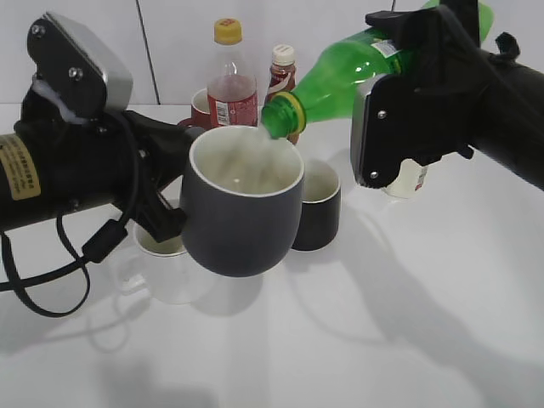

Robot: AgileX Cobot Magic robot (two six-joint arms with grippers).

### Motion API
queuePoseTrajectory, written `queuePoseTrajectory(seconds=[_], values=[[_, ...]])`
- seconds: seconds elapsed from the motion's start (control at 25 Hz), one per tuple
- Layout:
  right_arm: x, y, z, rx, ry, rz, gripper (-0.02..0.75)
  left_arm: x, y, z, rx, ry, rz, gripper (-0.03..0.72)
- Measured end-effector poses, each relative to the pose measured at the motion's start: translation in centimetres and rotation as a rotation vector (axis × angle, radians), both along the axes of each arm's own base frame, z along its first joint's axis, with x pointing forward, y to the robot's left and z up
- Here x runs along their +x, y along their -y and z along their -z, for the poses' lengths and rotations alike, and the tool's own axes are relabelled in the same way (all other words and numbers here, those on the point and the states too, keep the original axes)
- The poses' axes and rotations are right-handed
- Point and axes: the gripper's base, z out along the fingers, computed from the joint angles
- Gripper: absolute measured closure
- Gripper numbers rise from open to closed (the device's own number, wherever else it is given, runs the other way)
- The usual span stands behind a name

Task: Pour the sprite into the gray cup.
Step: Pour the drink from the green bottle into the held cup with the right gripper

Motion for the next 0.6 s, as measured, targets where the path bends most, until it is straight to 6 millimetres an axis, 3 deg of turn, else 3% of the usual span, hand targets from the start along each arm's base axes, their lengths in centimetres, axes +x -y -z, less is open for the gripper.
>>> queuePoseTrajectory(seconds=[0.28, 0.6], values=[[0.0, 0.1, 0.4, 0.095, -0.088, 0.023, 0.319, 0.0, 0.0, 0.0, 0.0, 0.0, 0.0, 0.635], [-0.7, -0.5, 1.7, 0.419, -0.434, 0.013, 0.319, 0.0, 0.2, -0.5, -0.045, 0.032, 0.012, 0.635]])
